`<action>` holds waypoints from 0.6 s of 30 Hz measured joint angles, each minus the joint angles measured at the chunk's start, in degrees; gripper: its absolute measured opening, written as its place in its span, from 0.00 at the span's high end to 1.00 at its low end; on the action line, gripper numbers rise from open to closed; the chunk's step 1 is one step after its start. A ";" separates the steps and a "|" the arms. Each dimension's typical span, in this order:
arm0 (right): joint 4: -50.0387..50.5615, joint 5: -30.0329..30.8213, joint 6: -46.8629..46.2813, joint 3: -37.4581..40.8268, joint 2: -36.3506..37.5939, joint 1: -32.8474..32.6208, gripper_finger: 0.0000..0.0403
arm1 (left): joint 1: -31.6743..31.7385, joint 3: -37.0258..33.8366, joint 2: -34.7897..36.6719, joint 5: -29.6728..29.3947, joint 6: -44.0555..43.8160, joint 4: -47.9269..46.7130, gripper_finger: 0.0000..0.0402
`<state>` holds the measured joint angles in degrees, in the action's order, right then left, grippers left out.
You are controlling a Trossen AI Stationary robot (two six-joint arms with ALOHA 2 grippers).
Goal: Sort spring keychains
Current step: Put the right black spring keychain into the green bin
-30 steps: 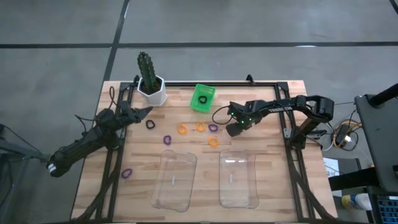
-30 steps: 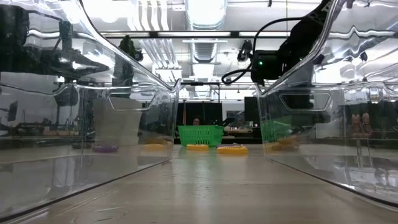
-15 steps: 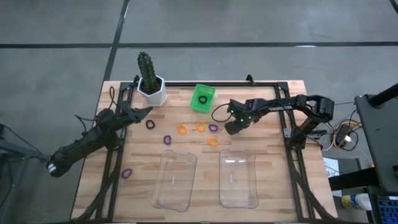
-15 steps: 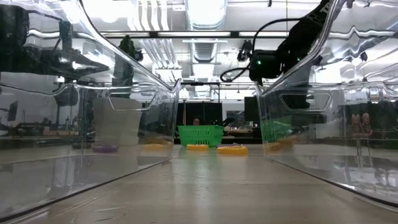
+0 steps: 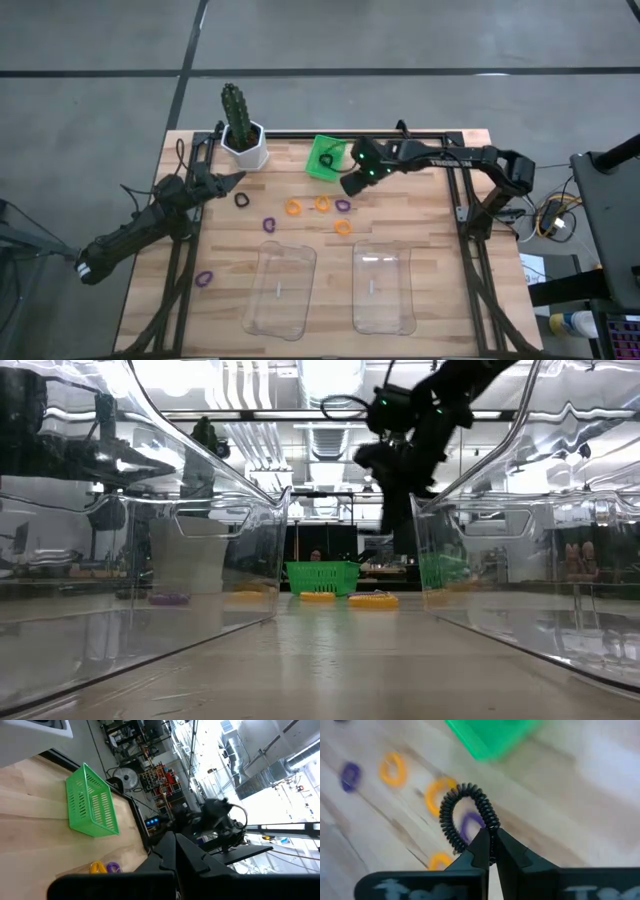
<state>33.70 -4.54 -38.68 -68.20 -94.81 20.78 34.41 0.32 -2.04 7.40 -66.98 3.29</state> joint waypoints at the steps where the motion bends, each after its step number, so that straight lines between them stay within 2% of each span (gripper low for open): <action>1: 0.18 0.04 0.27 -1.79 -0.98 0.22 0.97 | 0.00 0.00 -0.04 0.00 0.02 0.00 1.00; 7: 1.35 -0.44 3.69 -14.05 -9.80 2.26 0.97 | -0.02 0.00 -0.16 0.00 0.66 -0.50 1.00; 18: 21.18 -0.21 9.70 -39.48 -31.22 5.85 0.97 | -0.02 0.00 -0.24 0.59 0.34 -0.76 1.00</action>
<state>54.88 -4.74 -28.98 -107.68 -126.03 26.62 34.40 0.32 -2.28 7.99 -66.64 2.52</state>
